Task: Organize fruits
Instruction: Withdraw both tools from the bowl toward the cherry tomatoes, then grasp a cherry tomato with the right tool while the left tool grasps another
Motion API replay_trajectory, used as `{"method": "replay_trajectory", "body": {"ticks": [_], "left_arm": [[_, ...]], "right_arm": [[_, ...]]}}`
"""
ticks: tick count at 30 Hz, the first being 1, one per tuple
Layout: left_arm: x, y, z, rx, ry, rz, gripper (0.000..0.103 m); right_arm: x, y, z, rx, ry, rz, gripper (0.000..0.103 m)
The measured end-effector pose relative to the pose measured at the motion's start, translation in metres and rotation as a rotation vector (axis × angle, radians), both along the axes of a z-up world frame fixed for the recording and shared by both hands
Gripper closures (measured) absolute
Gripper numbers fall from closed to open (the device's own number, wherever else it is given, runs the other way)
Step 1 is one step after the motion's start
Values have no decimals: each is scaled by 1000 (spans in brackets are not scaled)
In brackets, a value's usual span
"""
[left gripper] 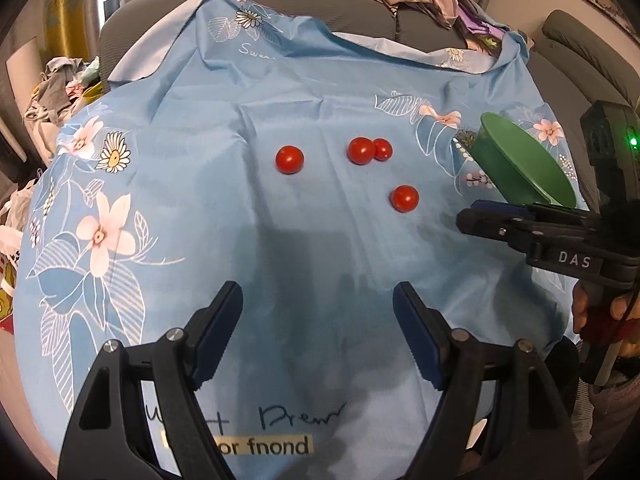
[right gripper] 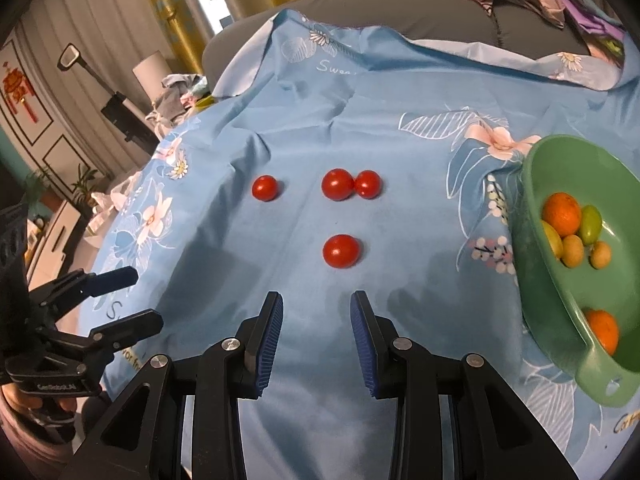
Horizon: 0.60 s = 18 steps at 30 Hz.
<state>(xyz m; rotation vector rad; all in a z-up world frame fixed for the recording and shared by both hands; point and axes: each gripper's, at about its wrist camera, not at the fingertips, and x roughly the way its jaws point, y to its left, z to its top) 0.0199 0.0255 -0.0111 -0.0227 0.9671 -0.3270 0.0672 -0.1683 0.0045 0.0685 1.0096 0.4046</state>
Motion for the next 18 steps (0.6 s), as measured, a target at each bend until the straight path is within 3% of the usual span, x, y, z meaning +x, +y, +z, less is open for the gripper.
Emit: {"method": "replay_trajectory", "body": {"ticks": [18], "left_arm": [[36, -7, -9, 12, 15, -23, 25]], "right_arm": [[48, 18, -35, -101, 27, 19, 68]]}}
